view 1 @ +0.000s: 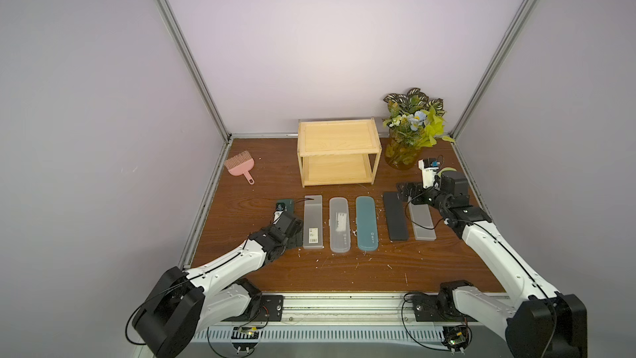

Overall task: Remove the pencil cases from the shelf
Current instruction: Place the pencil case at the center of the board.

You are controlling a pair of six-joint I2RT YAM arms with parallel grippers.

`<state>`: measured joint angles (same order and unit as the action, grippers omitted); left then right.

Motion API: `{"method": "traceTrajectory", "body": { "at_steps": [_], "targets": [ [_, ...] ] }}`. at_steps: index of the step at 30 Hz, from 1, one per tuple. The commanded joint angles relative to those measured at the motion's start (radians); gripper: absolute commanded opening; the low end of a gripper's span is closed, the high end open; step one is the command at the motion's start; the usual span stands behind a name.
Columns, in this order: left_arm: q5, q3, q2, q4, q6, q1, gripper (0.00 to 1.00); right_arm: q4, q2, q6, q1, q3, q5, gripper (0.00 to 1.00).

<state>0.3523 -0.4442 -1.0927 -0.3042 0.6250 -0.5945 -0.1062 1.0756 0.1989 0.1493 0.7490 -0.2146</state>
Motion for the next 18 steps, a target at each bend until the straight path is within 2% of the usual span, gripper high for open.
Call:
{"method": "traceTrajectory", "body": {
  "at_steps": [1,5,8,13,16,18],
  "targets": [
    [0.014,-0.084,0.051,-0.015,-0.001,0.009,0.99,0.028,0.002,0.006,0.005,-0.001,0.000,0.99],
    [0.064,-0.180,0.076,0.052,-0.081,0.020,0.99,0.025,-0.019,0.009,0.004,0.011,0.026,0.99],
    [0.108,-0.254,0.031,0.108,-0.158,0.081,0.99,0.025,-0.048,0.014,0.004,0.031,0.047,0.99],
    [0.214,-0.294,-0.059,0.300,-0.341,0.142,0.99,0.003,-0.060,0.013,0.005,0.081,0.106,0.99],
    [0.147,-0.208,-0.065,0.509,-0.452,0.208,0.99,-0.007,-0.053,0.013,0.005,0.091,0.156,0.99],
    [0.084,-0.144,-0.068,0.611,-0.471,0.280,0.99,-0.008,-0.047,0.017,0.004,0.088,0.192,0.99]
  ]
}}
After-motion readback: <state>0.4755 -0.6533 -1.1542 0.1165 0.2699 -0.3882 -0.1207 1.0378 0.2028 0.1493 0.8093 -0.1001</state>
